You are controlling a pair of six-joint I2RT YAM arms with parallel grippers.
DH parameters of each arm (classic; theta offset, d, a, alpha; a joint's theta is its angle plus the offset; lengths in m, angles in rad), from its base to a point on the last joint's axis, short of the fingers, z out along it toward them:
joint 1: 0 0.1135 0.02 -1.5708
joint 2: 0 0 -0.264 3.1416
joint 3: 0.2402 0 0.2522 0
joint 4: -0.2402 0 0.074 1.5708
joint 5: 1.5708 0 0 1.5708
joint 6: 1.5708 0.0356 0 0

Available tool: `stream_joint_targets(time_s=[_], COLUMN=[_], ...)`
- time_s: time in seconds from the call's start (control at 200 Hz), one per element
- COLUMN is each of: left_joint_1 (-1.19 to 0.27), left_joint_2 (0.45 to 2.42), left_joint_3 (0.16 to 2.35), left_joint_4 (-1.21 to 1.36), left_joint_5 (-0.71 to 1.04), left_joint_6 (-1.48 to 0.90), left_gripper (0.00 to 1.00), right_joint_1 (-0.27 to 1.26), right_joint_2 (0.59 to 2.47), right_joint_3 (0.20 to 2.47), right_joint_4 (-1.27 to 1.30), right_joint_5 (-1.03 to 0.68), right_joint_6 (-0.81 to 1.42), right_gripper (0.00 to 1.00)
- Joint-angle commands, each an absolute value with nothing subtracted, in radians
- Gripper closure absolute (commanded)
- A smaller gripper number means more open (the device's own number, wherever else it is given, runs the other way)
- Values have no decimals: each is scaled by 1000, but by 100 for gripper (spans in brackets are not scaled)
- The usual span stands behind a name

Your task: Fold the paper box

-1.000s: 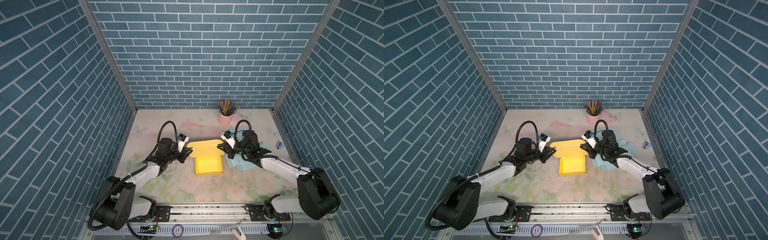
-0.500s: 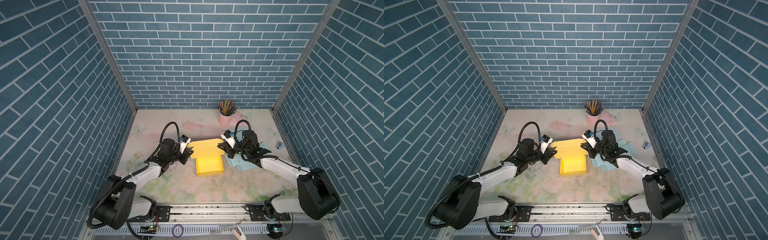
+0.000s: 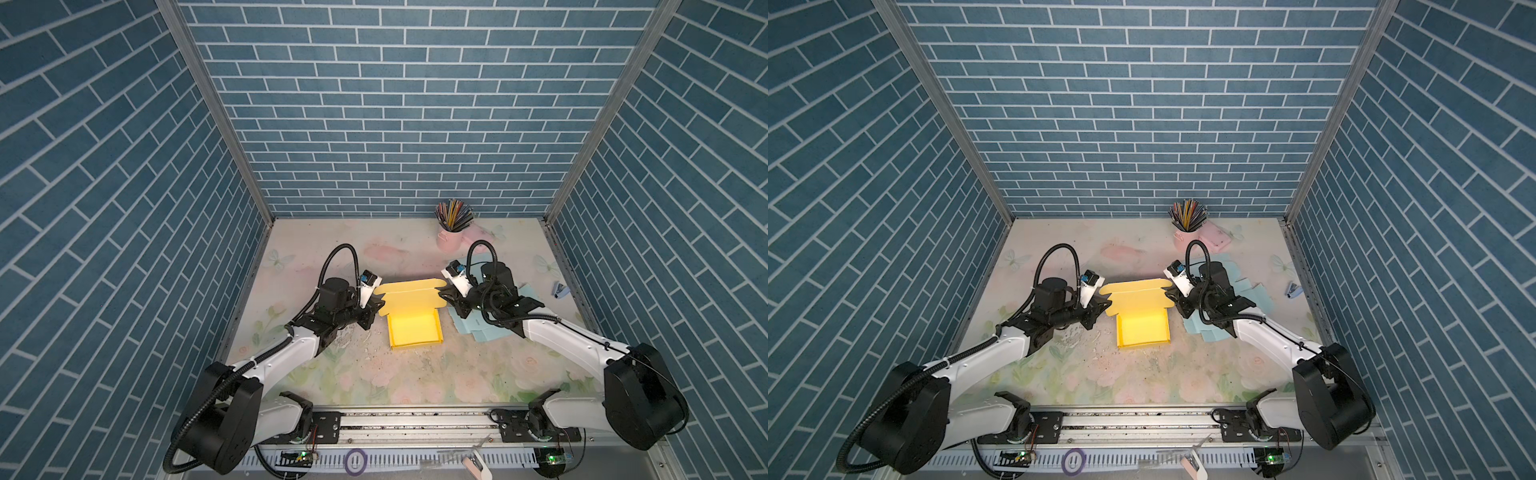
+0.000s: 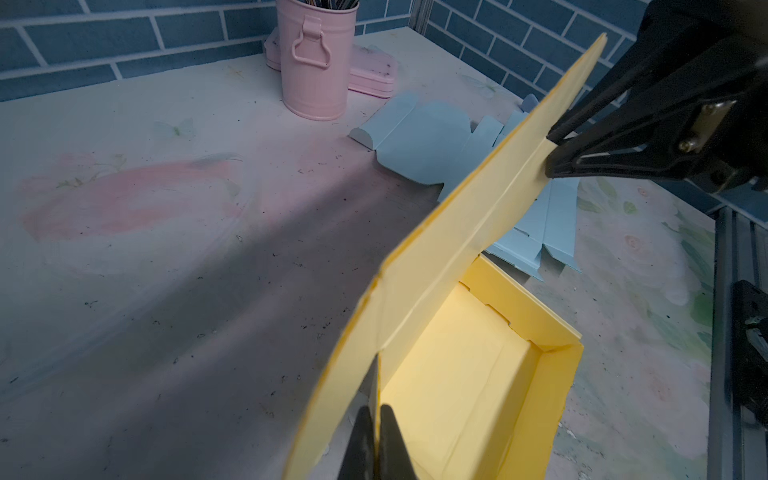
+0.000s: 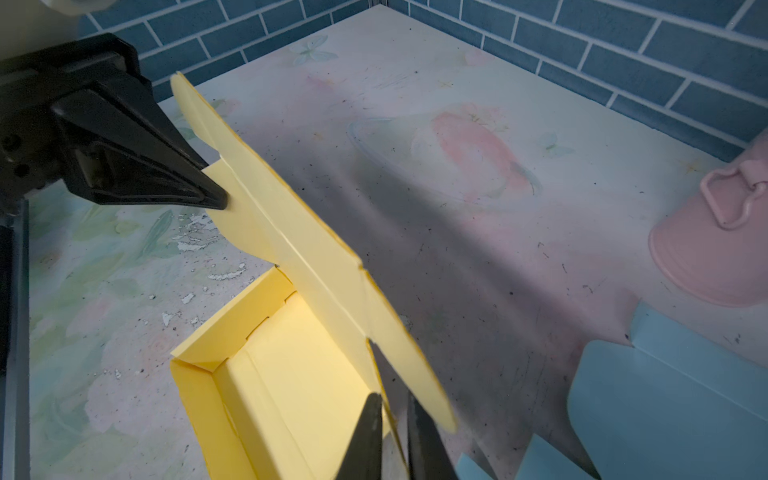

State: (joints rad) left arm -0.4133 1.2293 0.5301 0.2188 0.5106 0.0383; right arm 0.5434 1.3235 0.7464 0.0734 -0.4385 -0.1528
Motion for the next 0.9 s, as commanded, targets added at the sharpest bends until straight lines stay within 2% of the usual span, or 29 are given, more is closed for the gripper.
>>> stream_joint_targets(time_s=[0.0,0.13,0.365,0.605,0.895], left_joint_1=[-422,-424,-429,-465,-542], left_joint_2=[1218,1208,1199,1217,1255], left_joint_3=[549,548,545,574,586], left_joint_4=[206,207,227,320,415], left_joint_5=[494,483,434,237,48], left_joint_6=[66,65,43,-110,-163], left_gripper=[94,95,94,95,95], right_joint_1=[554,572,624,736,801], right_joint_2=[1344,1370,1411,1471,1542], right_joint_3=[794,818,845,901,976], right_joint_4=[18,-9,-31,36,153], right_joint_5=[-394,-360,-288,-116,-32], right_joint_6=[-138,-144,-113,104,314], right_gripper=[88,93,97,94,90])
